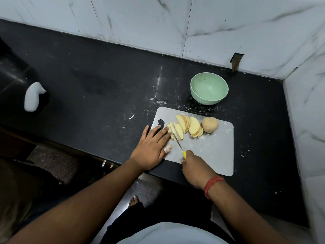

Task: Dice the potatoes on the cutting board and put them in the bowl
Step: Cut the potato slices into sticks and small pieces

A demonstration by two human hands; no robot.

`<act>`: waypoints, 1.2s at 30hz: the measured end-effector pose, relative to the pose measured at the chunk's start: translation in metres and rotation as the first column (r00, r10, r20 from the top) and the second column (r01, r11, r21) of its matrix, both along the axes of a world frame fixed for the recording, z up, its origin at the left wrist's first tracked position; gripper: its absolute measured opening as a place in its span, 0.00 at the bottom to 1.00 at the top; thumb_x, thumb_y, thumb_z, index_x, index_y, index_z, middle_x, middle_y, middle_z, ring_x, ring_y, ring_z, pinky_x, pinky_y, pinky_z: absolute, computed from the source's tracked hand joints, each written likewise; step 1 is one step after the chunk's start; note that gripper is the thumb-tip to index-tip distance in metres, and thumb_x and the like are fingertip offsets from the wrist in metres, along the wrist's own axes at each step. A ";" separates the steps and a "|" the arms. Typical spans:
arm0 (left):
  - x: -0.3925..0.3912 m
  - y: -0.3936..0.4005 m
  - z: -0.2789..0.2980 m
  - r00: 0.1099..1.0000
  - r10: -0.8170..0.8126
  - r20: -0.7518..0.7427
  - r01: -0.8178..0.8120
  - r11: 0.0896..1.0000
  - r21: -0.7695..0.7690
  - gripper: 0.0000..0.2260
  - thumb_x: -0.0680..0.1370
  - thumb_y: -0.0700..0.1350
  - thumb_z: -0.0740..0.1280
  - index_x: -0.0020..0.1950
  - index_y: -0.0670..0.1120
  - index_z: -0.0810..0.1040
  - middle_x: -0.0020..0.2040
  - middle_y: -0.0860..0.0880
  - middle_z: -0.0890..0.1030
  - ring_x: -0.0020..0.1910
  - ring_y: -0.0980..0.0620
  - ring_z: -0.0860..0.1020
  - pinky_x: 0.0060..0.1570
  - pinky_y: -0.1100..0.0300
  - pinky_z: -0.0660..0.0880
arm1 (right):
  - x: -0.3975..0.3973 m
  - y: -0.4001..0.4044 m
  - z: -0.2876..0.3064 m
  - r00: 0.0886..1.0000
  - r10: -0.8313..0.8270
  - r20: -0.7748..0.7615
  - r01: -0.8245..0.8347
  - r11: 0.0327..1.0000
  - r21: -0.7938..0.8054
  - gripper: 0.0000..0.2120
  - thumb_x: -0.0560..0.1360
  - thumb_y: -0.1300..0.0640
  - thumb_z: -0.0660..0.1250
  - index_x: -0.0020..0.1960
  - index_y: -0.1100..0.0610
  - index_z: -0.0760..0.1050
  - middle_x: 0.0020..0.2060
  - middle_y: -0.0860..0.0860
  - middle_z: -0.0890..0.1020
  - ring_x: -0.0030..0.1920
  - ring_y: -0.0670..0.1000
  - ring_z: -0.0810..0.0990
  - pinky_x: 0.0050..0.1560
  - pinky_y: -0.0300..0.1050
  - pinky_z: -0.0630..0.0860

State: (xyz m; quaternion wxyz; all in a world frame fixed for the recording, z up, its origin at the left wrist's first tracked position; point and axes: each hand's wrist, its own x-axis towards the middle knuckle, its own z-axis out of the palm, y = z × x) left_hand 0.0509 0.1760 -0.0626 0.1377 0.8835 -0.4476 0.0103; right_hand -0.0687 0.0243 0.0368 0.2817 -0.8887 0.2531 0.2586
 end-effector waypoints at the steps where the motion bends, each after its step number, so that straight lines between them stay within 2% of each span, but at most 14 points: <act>1: 0.000 0.000 0.000 1.000 -0.003 0.000 0.003 1.000 0.002 0.26 0.86 0.59 0.49 0.78 0.48 0.70 0.78 0.49 0.69 0.78 0.44 0.63 0.78 0.36 0.53 | 0.002 0.000 0.000 1.000 0.000 -0.008 0.000 1.000 0.001 0.10 0.82 0.61 0.55 0.62 0.62 0.65 0.56 0.59 0.79 0.51 0.58 0.78 0.43 0.42 0.66; 4: 0.000 0.000 0.000 1.000 -0.017 -0.003 0.017 1.000 0.009 0.28 0.86 0.61 0.46 0.78 0.47 0.69 0.78 0.48 0.69 0.79 0.45 0.63 0.79 0.37 0.53 | 0.007 -0.003 -0.002 1.000 0.002 -0.007 -0.002 1.000 0.004 0.09 0.82 0.61 0.55 0.61 0.62 0.66 0.55 0.61 0.79 0.50 0.59 0.78 0.41 0.42 0.65; 8: 0.000 0.001 0.000 1.000 -0.027 -0.003 0.028 1.000 0.011 0.30 0.86 0.62 0.44 0.78 0.46 0.69 0.78 0.47 0.69 0.79 0.46 0.63 0.79 0.38 0.52 | 0.014 -0.006 -0.003 1.000 0.006 0.001 -0.006 0.999 -0.032 0.12 0.81 0.64 0.55 0.63 0.65 0.64 0.50 0.61 0.80 0.45 0.58 0.77 0.28 0.40 0.59; 10: -0.001 0.002 0.001 1.000 -0.019 -0.003 0.019 1.000 -0.025 0.30 0.86 0.62 0.45 0.76 0.44 0.71 0.76 0.46 0.70 0.78 0.46 0.64 0.80 0.39 0.51 | 0.016 -0.005 -0.001 1.000 0.030 -0.008 -0.030 0.999 -0.022 0.11 0.81 0.64 0.54 0.63 0.65 0.64 0.47 0.59 0.79 0.45 0.57 0.76 0.27 0.38 0.57; 13: -0.001 0.002 0.001 1.000 0.015 -0.019 -0.016 0.997 -0.071 0.29 0.86 0.62 0.47 0.72 0.42 0.73 0.72 0.44 0.72 0.75 0.45 0.67 0.80 0.40 0.50 | 0.019 -0.003 0.000 0.999 0.040 -0.004 -0.040 0.999 0.026 0.07 0.82 0.63 0.54 0.59 0.61 0.64 0.51 0.58 0.79 0.43 0.54 0.76 0.30 0.38 0.61; 16: 0.000 0.002 0.000 1.000 0.013 -0.010 -0.013 0.999 -0.049 0.30 0.86 0.62 0.46 0.74 0.43 0.72 0.73 0.44 0.72 0.76 0.45 0.65 0.80 0.39 0.51 | 0.022 -0.005 0.001 0.999 0.049 -0.015 -0.048 0.997 0.063 0.02 0.82 0.62 0.54 0.54 0.59 0.62 0.36 0.51 0.71 0.35 0.49 0.70 0.29 0.39 0.60; 18: 0.001 0.002 0.000 1.000 0.007 -0.004 -0.007 1.000 -0.030 0.30 0.86 0.62 0.46 0.75 0.43 0.72 0.74 0.45 0.71 0.77 0.45 0.64 0.79 0.38 0.52 | 0.023 -0.006 0.002 0.999 0.045 -0.019 -0.044 0.996 0.080 0.01 0.82 0.62 0.54 0.53 0.58 0.61 0.33 0.49 0.68 0.32 0.46 0.66 0.27 0.39 0.58; 23: 0.001 0.002 0.000 1.000 0.009 -0.006 -0.009 1.000 -0.020 0.30 0.85 0.62 0.46 0.76 0.45 0.71 0.74 0.46 0.71 0.77 0.46 0.64 0.79 0.38 0.52 | 0.026 -0.010 0.002 1.000 0.010 0.016 -0.012 0.996 0.085 0.01 0.82 0.60 0.54 0.53 0.57 0.62 0.35 0.49 0.68 0.32 0.46 0.66 0.28 0.40 0.60; 29: 0.002 0.002 -0.002 1.000 0.002 0.015 -0.002 1.000 -0.025 0.29 0.86 0.62 0.48 0.76 0.46 0.71 0.74 0.48 0.72 0.77 0.46 0.64 0.79 0.38 0.52 | 0.036 -0.007 -0.002 0.997 0.005 0.071 -0.010 0.997 0.079 0.10 0.82 0.59 0.54 0.61 0.61 0.66 0.37 0.50 0.70 0.34 0.47 0.69 0.29 0.41 0.60; 33: 0.002 0.002 -0.003 1.000 -0.001 0.027 0.002 1.000 -0.030 0.27 0.85 0.61 0.52 0.77 0.47 0.71 0.74 0.48 0.72 0.77 0.46 0.64 0.79 0.37 0.52 | 0.044 -0.005 -0.005 0.999 0.008 0.045 -0.010 0.998 0.065 0.11 0.82 0.59 0.54 0.63 0.61 0.65 0.43 0.54 0.73 0.40 0.53 0.72 0.34 0.42 0.65; 36: 0.001 0.003 -0.003 0.999 -0.017 0.040 0.019 0.999 -0.042 0.25 0.85 0.60 0.56 0.77 0.47 0.71 0.73 0.48 0.73 0.76 0.46 0.66 0.79 0.37 0.52 | 0.045 -0.004 -0.007 0.999 0.016 0.037 -0.018 0.999 0.045 0.12 0.82 0.59 0.54 0.63 0.62 0.65 0.45 0.56 0.75 0.40 0.54 0.72 0.38 0.43 0.67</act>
